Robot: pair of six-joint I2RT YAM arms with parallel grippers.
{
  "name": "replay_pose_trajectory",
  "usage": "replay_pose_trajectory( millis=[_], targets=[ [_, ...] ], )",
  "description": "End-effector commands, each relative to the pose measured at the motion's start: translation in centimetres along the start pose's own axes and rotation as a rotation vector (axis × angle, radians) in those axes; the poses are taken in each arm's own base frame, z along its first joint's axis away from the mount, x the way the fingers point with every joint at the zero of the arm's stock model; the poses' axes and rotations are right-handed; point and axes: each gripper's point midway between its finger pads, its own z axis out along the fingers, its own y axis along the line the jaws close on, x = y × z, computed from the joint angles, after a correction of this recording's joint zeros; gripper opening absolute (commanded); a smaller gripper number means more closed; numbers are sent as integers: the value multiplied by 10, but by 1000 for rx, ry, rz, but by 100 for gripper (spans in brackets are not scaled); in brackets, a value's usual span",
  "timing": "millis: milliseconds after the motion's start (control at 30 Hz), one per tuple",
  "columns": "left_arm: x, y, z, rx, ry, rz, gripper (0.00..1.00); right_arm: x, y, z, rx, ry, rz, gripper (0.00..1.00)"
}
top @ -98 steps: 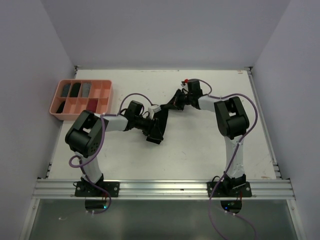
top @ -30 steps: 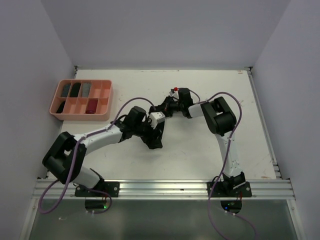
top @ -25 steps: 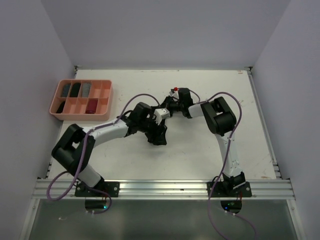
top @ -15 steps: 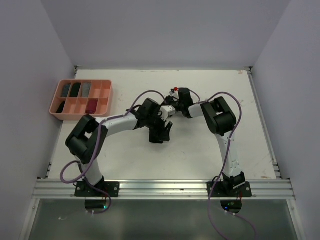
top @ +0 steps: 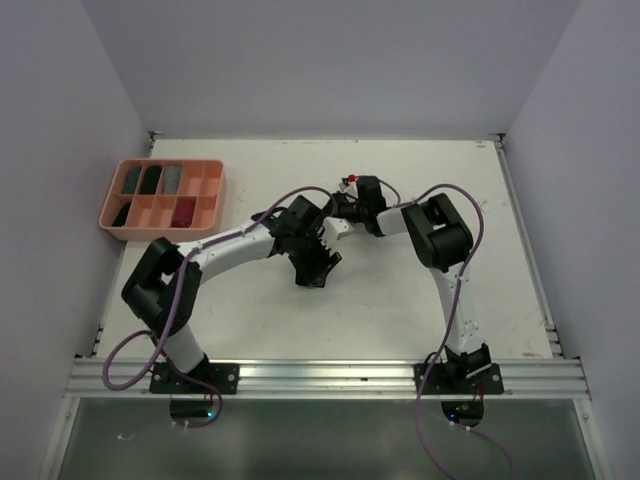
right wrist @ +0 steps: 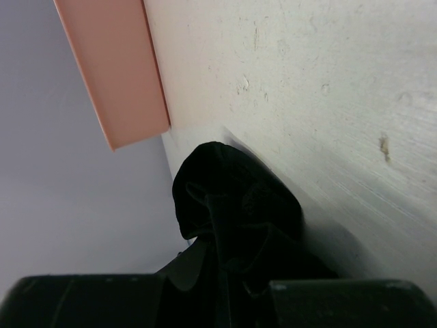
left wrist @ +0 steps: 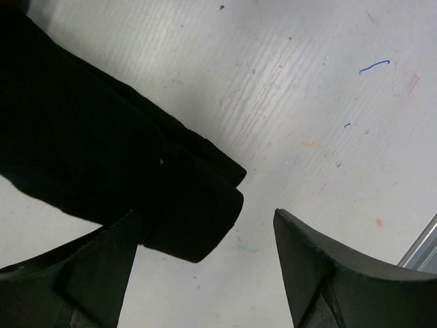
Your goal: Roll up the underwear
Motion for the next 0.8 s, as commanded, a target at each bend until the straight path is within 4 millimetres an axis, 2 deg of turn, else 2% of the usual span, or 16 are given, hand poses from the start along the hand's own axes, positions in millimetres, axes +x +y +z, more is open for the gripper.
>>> replay_pose_trajectory(
  millis=[0, 67, 100, 133, 167, 200, 233, 267, 300, 333, 367, 400, 500, 600, 633, 767],
  targets=[
    [-14, 7, -35, -89, -36, 88, 82, -2, -19, -1, 48, -17, 20, 14],
    [-30, 12, -53, -117, -119, 101, 83, -4, -18, -1, 46, -19, 14, 14],
    [-34, 4, -57, -70, -159, 107, 84, -3, -19, -1, 48, -18, 19, 14],
    [-47, -1, -72, -52, -238, 124, 84, -3, -20, -1, 48, -17, 17, 14],
    [-50, 1, -79, -25, -279, 113, 83, -4, -19, -1, 46, -18, 15, 14],
    [-47, -13, -80, 64, -303, 116, 73, -3, -19, 0, 47, -16, 15, 14],
    [-47, -14, -82, 93, -323, 103, 65, -3, -20, 0, 48, -17, 19, 14],
    [-41, -10, -81, 120, -317, 71, 58, -4, -20, 0, 47, -17, 19, 14],
    [-37, -22, -80, 229, -324, 59, 50, -4, -20, 0, 47, -17, 19, 14],
    [-27, -26, -72, 319, -299, 20, 49, -3, -21, 0, 47, -15, 19, 14],
    [-23, -18, -71, 367, -308, -37, 47, -4, -19, 0, 43, -14, 15, 14],
    [-19, -22, -62, 456, -307, -108, 44, -3, -19, 0, 41, -10, 17, 14],
    [-19, -21, -53, 608, -363, -237, 41, -3, -17, 0, 36, -7, 12, 14],
    [-17, -24, -48, 678, -376, -363, 42, -3, -15, -1, 32, -5, 7, 14],
    [-30, -17, -47, 666, -450, -311, 43, -4, -14, -1, 31, -7, 7, 14],
    [-26, -9, -25, 639, -451, -403, 46, -4, -16, 0, 31, -6, 11, 14]
  ],
)
